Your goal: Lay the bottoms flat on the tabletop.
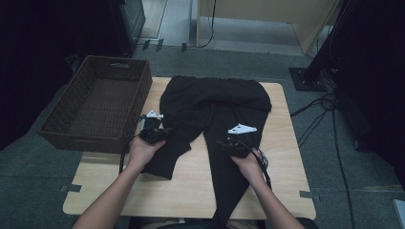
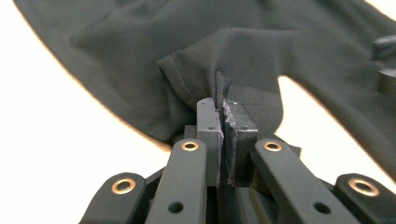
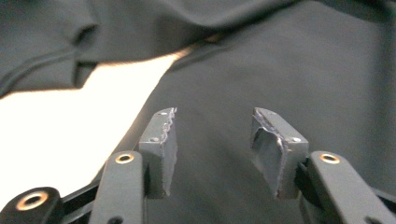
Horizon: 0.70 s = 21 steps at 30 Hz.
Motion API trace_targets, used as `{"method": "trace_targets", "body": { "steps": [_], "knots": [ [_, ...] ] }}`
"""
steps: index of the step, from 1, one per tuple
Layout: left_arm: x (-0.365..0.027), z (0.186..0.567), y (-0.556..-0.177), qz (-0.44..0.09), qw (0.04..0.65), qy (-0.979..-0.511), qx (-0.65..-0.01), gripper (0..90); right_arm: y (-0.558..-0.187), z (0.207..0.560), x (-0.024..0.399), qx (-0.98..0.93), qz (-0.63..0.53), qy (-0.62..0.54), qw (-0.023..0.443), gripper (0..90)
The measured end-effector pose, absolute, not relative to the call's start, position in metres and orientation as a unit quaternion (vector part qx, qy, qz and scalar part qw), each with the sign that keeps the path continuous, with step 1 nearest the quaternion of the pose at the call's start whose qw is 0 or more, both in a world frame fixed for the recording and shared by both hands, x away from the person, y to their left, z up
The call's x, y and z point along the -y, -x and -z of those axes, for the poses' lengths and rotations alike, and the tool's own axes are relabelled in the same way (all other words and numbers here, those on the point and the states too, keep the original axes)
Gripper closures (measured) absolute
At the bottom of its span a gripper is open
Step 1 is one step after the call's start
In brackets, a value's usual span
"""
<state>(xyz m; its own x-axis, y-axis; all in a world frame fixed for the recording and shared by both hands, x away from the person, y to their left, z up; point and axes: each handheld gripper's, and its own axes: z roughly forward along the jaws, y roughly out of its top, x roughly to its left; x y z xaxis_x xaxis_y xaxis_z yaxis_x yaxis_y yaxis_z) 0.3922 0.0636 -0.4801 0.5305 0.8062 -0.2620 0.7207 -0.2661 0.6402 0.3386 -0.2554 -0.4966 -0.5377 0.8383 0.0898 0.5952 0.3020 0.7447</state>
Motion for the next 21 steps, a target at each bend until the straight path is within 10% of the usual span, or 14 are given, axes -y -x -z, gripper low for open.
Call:
{"method": "trace_targets", "body": {
  "steps": [14, 21],
  "knots": [
    [-0.022, 0.504, -0.367, 0.025, 0.362, -0.829, -0.425, 84.3, -0.358, 0.498, 0.214, -0.784, -0.409, -0.449, 0.13, 53.0],
    [-0.038, 0.473, -0.371, -0.018, 0.426, -0.797, -0.427, 54.2, -0.362, 0.494, 0.204, -0.787, -0.412, -0.439, 0.135, 50.1]
  ]
}}
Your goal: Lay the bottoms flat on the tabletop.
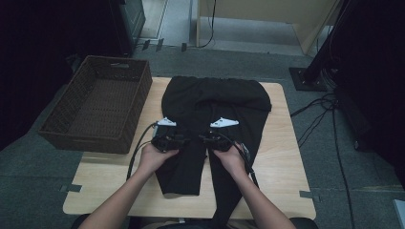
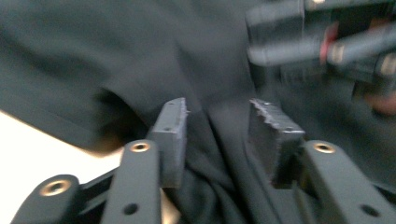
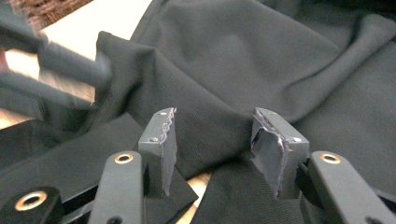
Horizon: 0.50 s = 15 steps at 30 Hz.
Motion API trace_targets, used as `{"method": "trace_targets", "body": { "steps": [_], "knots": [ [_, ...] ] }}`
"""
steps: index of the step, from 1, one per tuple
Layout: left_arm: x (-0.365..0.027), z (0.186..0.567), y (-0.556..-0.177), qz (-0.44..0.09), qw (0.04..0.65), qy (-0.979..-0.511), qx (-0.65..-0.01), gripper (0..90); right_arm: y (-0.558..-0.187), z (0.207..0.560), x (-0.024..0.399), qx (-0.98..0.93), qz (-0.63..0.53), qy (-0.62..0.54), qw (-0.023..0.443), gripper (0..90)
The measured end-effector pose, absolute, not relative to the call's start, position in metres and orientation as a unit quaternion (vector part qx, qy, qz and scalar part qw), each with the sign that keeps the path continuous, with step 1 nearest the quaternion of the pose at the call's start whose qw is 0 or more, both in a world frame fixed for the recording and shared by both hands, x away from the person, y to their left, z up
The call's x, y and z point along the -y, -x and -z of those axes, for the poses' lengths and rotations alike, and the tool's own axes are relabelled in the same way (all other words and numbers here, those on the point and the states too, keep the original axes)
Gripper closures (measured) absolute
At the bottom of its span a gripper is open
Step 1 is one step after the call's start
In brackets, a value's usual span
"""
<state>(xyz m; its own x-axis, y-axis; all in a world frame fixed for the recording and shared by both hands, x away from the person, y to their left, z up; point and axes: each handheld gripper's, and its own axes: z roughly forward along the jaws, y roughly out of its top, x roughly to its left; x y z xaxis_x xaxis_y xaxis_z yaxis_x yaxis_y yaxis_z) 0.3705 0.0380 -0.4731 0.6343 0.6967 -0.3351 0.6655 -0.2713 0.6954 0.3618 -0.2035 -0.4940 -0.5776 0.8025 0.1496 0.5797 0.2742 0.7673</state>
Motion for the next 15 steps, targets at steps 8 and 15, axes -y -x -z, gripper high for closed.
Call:
{"method": "trace_targets", "body": {
  "steps": [8, 15],
  "knots": [
    [-0.054, 0.469, -0.408, -0.054, 0.412, -0.77, -0.483, 61.5, -0.362, 0.492, 0.194, -0.798, -0.408, -0.429, 0.114, 54.1],
    [-0.045, 0.5, -0.432, -0.073, 0.34, -0.795, -0.497, 71.9, -0.365, 0.498, 0.188, -0.797, -0.404, -0.423, 0.151, 53.7]
  ]
}}
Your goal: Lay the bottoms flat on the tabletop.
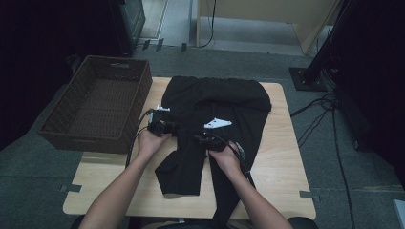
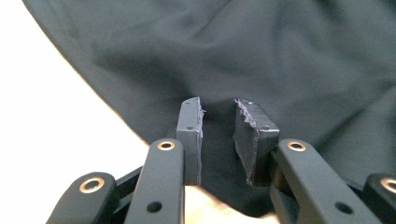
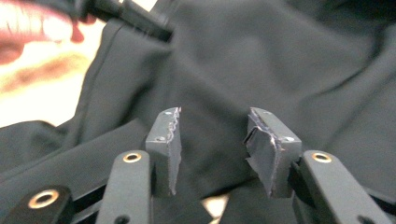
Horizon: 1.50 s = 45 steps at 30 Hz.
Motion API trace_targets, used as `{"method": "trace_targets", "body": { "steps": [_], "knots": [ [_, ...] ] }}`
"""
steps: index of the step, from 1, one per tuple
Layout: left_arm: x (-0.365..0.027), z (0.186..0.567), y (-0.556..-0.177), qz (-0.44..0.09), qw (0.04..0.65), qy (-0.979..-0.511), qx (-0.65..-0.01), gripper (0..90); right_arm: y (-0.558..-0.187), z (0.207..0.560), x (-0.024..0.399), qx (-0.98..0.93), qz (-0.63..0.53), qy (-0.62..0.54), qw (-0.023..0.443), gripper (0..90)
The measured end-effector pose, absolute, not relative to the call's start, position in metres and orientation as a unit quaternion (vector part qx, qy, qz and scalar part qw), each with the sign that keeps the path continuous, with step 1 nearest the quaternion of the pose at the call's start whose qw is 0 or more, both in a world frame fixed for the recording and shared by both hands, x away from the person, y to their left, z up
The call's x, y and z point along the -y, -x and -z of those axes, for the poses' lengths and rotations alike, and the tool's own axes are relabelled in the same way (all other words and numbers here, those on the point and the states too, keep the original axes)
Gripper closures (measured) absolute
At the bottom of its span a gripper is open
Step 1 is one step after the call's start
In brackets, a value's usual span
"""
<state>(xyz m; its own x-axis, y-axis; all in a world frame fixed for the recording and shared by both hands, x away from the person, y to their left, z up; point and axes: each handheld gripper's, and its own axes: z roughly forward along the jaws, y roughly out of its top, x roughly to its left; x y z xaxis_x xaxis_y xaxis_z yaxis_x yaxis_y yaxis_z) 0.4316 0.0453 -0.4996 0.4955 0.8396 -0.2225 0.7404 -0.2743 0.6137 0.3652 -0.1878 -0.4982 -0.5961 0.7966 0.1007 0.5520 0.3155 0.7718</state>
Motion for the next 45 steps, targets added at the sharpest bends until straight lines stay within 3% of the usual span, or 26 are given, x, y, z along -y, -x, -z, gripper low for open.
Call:
{"method": "trace_targets", "body": {
  "steps": [4, 7, 11, 13, 14, 15, 16, 19, 30, 37, 43, 45],
  "knots": [
    [-0.047, 0.502, -0.437, -0.098, 0.331, -0.799, -0.493, 72.3, -0.371, 0.495, 0.198, -0.791, -0.4, -0.437, 0.155, 52.1],
    [-0.049, 0.502, -0.44, -0.111, 0.325, -0.794, -0.501, 72.4, -0.376, 0.5, 0.204, -0.79, -0.401, -0.442, 0.143, 41.7],
    [-0.049, 0.502, -0.44, -0.111, 0.324, -0.796, -0.499, 71.7, -0.381, 0.509, 0.2, -0.796, -0.397, -0.435, 0.14, 41.6],
    [-0.051, 0.498, -0.44, -0.094, 0.33, -0.789, -0.509, 70.1, -0.384, 0.515, 0.195, -0.804, -0.385, -0.431, 0.139, 63.9],
    [-0.051, 0.498, -0.44, -0.094, 0.33, -0.789, -0.509, 69.4, -0.384, 0.515, 0.195, -0.804, -0.385, -0.431, 0.139, 63.9],
    [-0.052, 0.495, -0.437, -0.088, 0.343, -0.786, -0.507, 68.8, -0.385, 0.509, 0.192, -0.809, -0.38, -0.428, 0.135, 84.1],
    [-0.052, 0.49, -0.434, -0.088, 0.353, -0.785, -0.502, 67.4, -0.386, 0.504, 0.191, -0.812, -0.377, -0.426, 0.132, 88.5],
    [-0.054, 0.47, -0.42, -0.088, 0.389, -0.779, -0.484, 61.7, -0.389, 0.481, 0.189, -0.812, -0.393, -0.417, 0.112, 89.7],
    [-0.08, 0.44, -0.365, -0.079, 0.441, -0.757, -0.476, 49.3, -0.408, 0.422, 0.154, -0.821, -0.417, -0.367, 0.132, 89.0],
    [-0.09, 0.449, -0.347, -0.07, 0.44, -0.757, -0.478, 47.9, -0.428, 0.411, 0.136, -0.812, -0.426, -0.374, 0.139, 88.4],
    [-0.089, 0.455, -0.341, -0.078, 0.435, -0.758, -0.479, 47.2, -0.452, 0.425, 0.111, -0.814, -0.408, -0.392, 0.131, 87.1],
    [-0.089, 0.459, -0.34, -0.083, 0.419, -0.769, -0.476, 47.1, -0.459, 0.437, 0.102, -0.819, -0.395, -0.398, 0.125, 71.4]
  ]
}}
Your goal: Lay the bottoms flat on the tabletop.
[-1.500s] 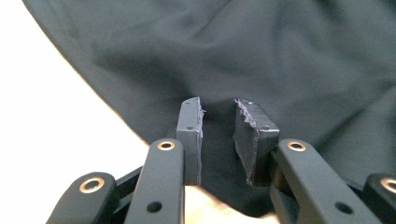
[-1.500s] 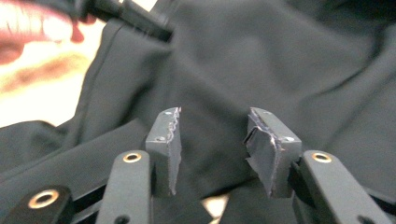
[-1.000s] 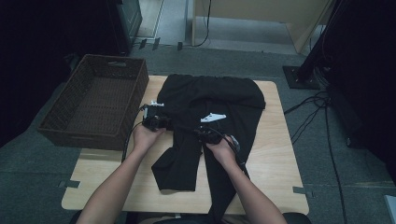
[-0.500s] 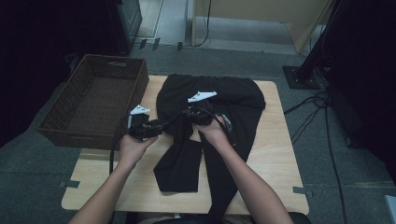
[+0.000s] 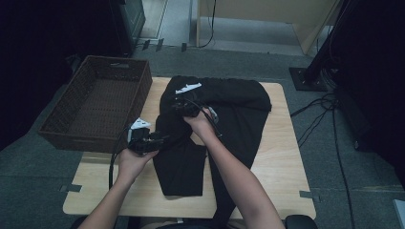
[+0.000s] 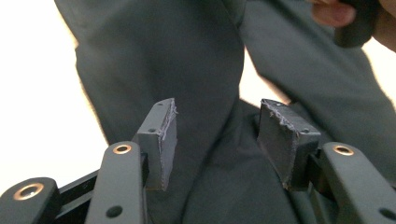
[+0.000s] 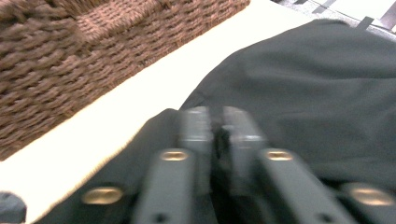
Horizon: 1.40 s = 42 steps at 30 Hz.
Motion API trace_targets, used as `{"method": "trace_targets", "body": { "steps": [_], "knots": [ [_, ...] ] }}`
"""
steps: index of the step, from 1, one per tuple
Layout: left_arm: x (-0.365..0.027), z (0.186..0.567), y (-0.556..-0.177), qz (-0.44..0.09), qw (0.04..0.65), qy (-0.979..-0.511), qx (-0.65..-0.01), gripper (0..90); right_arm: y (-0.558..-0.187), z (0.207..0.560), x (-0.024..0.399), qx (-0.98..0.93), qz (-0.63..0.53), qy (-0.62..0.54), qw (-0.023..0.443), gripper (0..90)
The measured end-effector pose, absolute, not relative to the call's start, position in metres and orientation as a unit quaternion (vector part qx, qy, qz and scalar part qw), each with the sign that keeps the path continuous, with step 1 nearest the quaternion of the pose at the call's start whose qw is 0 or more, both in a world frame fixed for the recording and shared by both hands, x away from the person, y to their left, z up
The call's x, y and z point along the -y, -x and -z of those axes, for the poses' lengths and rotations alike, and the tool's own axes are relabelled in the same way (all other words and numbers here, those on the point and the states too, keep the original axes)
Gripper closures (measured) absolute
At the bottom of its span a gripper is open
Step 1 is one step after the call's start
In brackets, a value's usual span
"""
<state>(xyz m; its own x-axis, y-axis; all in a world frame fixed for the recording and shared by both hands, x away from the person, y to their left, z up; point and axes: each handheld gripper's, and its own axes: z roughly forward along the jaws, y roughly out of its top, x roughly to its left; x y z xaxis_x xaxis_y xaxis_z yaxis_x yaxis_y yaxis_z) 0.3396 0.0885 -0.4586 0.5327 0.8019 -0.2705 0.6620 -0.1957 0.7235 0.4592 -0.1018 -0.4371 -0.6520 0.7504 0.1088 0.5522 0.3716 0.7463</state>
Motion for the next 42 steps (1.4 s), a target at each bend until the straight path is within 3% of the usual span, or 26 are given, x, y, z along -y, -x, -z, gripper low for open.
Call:
{"method": "trace_targets", "body": {
  "steps": [3, 8, 12, 18, 20, 21, 22, 23, 24, 33, 42],
  "knots": [
    [-0.091, 0.461, -0.34, -0.076, 0.421, -0.766, -0.48, 47.5, -0.458, 0.441, 0.102, -0.815, -0.403, -0.399, 0.117, 62.4],
    [-0.091, 0.464, -0.341, -0.068, 0.424, -0.764, -0.481, 47.7, -0.447, 0.427, 0.124, -0.8, -0.43, -0.395, 0.137, 58.2],
    [-0.09, 0.471, -0.344, -0.06, 0.416, -0.769, -0.482, 48.6, -0.436, 0.428, 0.146, -0.796, -0.436, -0.399, 0.131, 65.9],
    [-0.086, 0.483, -0.355, -0.052, 0.4, -0.77, -0.493, 48.5, -0.404, 0.464, 0.167, -0.809, -0.415, -0.403, 0.102, 71.9],
    [-0.085, 0.485, -0.357, -0.057, 0.397, -0.772, -0.493, 48.7, -0.394, 0.476, 0.168, -0.815, -0.406, -0.402, 0.098, 77.8],
    [-0.084, 0.485, -0.358, -0.062, 0.393, -0.775, -0.49, 50.2, -0.391, 0.481, 0.169, -0.816, -0.406, -0.401, 0.093, 80.9],
    [-0.082, 0.486, -0.359, -0.069, 0.39, -0.777, -0.489, 57.7, -0.385, 0.488, 0.168, -0.816, -0.407, -0.404, 0.073, 87.9],
    [-0.082, 0.487, -0.361, -0.073, 0.383, -0.78, -0.49, 57.7, -0.385, 0.488, 0.168, -0.816, -0.407, -0.404, 0.073, 87.9],
    [-0.082, 0.49, -0.365, -0.072, 0.375, -0.779, -0.497, 66.3, -0.382, 0.494, 0.165, -0.821, -0.404, -0.399, 0.064, 90.0],
    [-0.084, 0.495, -0.369, -0.08, 0.365, -0.783, -0.498, 67.1, -0.372, 0.51, 0.145, -0.848, -0.372, -0.372, 0.063, 90.0],
    [-0.082, 0.494, -0.367, -0.072, 0.368, -0.784, -0.494, 69.3, -0.352, 0.512, 0.172, -0.838, -0.38, -0.386, 0.07, 90.0]
  ]
}}
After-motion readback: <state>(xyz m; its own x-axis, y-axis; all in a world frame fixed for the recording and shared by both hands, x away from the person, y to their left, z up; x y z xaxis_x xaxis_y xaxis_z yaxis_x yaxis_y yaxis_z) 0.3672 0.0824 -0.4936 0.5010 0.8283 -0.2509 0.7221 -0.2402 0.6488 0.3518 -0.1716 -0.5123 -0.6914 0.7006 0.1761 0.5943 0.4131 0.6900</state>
